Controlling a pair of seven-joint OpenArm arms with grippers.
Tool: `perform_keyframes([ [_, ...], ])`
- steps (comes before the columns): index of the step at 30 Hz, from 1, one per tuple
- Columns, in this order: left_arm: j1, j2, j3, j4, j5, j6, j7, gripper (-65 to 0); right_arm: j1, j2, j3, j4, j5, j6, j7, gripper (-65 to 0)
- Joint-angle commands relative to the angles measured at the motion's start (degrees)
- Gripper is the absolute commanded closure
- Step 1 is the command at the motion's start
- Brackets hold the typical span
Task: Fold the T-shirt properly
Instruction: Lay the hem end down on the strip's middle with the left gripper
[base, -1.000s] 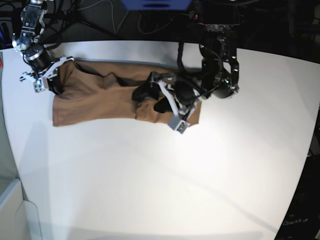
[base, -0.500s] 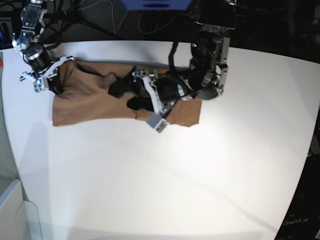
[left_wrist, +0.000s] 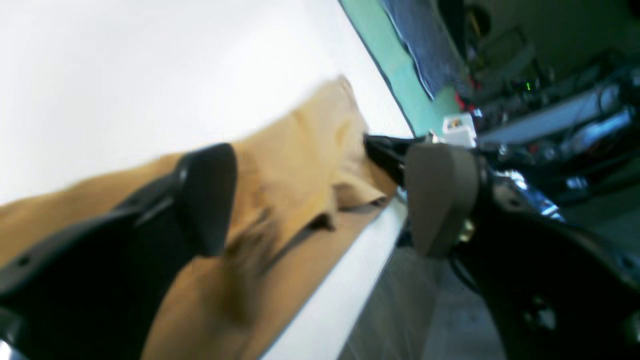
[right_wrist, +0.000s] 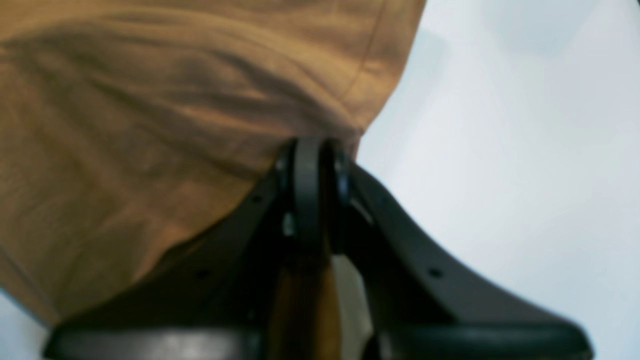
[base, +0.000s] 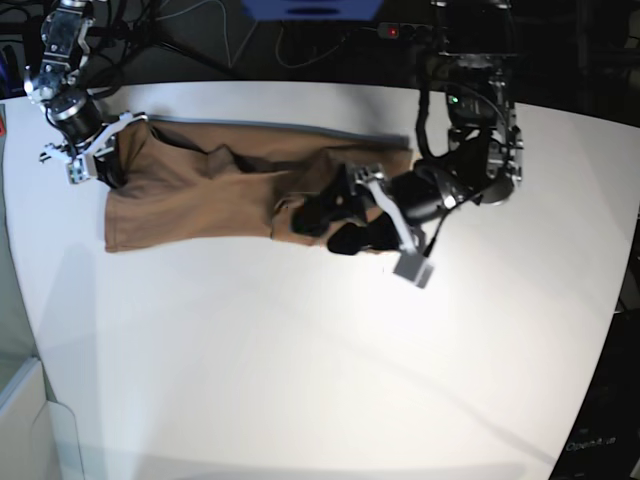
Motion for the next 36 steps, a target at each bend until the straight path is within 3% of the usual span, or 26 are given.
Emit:
perform_keyframes([
  [1, -0.74, -0.12, 0.10, 0.58, -1.41, -0.58, -0.72, -50.5, -0.58, 0.43, 0.06, -0.02, -1.69, 0.41, -2.56, -2.8],
  [8, -0.74, -0.83, 0.54, -7.07, -0.53, -0.58, -1.25, -50.5, -0.58, 0.43, 0.06, -0.02, -1.69, 0.41, -2.56, -2.8],
  [16, -0.48, 2.78, 3.35, -9.97, 9.93, -0.58, -0.72, -50.5, -0.58, 0.43, 0.06, 0.07, -1.69, 0.41, -2.56, -2.8],
  [22, -2.50, 3.31, 15.66, -10.05, 10.02, -0.58, -1.43, -50.5, -0.58, 0.34, 0.06, 0.07, -1.69, 0.41, -2.56, -2.8],
  [28, -3.65, 4.27, 16.19, -9.62, 9.93, -0.58, -0.81, -50.5, -0.58, 0.34, 0.06, 0.16, -1.69, 0.41, -2.56, -2.8],
  [31, -3.73, 1.64, 13.90, -9.53, 9.76, -0.58, -0.81, -49.6, -0.58, 0.34, 0.06, 0.16, -1.69, 0.41, -2.56, -2.8],
  [33, -3.73, 1.02, 11.00, -9.53, 9.76, -0.58, -0.63, -42.5, -0.58, 0.34, 0.06, 0.16, -1.69, 0.41, -2.56, -2.8],
  [36, -3.73, -1.79, 7.84, -9.53, 9.67, -0.58, -0.63, -19.2, -0.58, 0.34, 0.15, 0.07, -1.69, 0.41, -2.56, -2.8],
])
